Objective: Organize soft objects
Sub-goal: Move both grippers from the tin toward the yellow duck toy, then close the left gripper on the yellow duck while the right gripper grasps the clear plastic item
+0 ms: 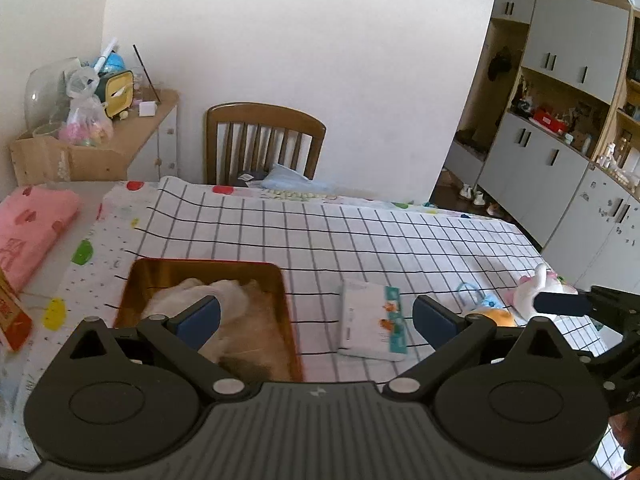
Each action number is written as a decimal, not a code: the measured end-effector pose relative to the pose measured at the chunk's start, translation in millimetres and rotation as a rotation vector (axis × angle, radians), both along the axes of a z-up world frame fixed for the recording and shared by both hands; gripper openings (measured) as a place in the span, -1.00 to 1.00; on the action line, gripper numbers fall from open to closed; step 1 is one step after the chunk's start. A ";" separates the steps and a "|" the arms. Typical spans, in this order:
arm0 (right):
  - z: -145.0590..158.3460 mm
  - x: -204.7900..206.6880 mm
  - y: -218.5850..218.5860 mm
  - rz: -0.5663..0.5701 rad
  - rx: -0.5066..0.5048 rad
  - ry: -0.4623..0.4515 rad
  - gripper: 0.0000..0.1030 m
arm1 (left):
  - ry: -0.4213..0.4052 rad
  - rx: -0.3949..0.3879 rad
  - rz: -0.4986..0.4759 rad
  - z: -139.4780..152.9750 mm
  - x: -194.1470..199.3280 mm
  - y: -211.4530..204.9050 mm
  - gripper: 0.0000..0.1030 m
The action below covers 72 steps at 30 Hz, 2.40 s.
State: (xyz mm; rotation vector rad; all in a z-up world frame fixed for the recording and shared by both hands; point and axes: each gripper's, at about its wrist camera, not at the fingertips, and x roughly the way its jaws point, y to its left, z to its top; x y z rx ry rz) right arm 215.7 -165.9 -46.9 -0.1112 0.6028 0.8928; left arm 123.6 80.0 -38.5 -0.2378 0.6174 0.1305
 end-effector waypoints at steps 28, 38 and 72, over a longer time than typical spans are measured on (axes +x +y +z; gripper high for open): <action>-54.3 64.1 -145.9 -0.192 -0.130 0.034 0.84 | 0.016 0.100 -0.260 -46.5 113.8 -182.7 1.00; -79.0 72.1 -149.4 -0.166 -0.156 0.072 0.75 | 0.087 0.056 -0.283 -71.6 146.8 -206.6 1.00; -135.3 97.6 -114.8 -0.166 -0.262 0.115 0.12 | 0.196 0.232 -0.477 -135.2 208.4 -259.2 0.53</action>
